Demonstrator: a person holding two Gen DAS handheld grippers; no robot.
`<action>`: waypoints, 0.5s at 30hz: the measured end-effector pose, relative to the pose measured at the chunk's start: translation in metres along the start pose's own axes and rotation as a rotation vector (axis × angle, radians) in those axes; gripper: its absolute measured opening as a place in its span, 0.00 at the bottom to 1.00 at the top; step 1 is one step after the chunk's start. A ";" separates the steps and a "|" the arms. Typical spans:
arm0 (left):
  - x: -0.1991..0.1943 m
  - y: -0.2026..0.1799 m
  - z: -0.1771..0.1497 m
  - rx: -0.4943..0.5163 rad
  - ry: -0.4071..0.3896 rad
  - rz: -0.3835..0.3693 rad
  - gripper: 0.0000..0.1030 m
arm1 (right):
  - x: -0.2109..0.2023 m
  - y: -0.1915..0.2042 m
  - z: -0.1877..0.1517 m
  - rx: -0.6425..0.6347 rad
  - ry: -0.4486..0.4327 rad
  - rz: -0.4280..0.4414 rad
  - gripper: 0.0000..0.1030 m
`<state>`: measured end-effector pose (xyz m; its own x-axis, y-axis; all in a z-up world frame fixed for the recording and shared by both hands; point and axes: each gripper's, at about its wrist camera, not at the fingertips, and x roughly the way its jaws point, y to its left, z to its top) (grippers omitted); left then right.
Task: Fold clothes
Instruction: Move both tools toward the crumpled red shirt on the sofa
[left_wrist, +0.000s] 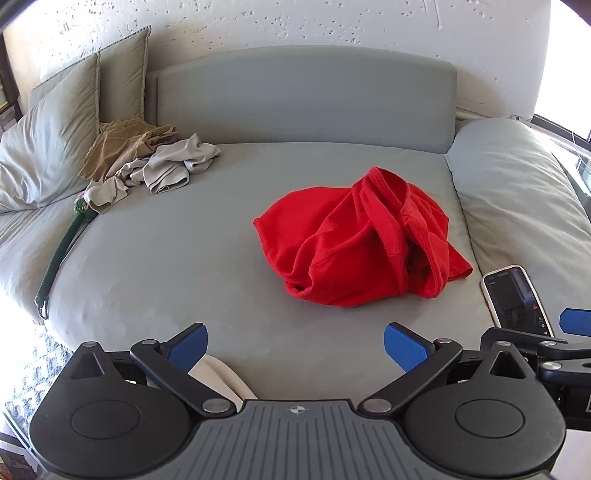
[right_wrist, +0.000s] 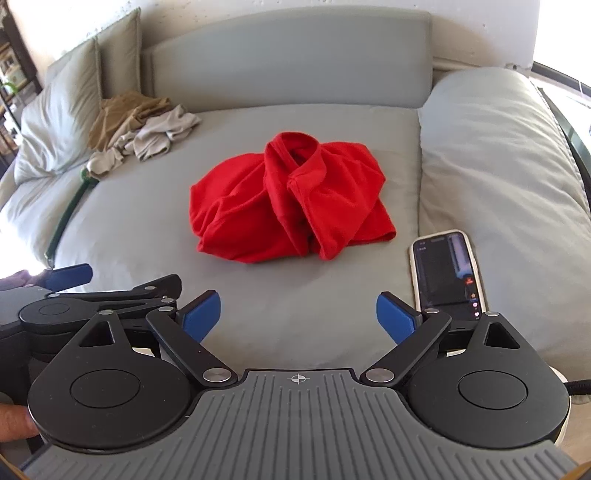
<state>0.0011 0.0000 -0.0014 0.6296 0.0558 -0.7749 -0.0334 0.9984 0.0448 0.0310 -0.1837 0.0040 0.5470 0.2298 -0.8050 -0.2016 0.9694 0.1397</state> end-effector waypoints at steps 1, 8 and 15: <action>0.001 0.000 0.000 -0.002 0.003 -0.005 0.98 | 0.000 0.001 0.000 0.001 0.002 -0.002 0.90; 0.009 0.011 0.000 -0.008 0.025 -0.032 0.96 | -0.001 0.001 -0.008 0.025 0.012 0.006 0.90; 0.004 0.001 -0.005 0.008 0.008 -0.001 0.96 | 0.004 0.003 -0.006 0.030 0.037 0.010 0.90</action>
<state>-0.0008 0.0011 -0.0078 0.6231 0.0548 -0.7802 -0.0261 0.9984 0.0493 0.0272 -0.1806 -0.0021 0.5144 0.2364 -0.8243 -0.1817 0.9695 0.1647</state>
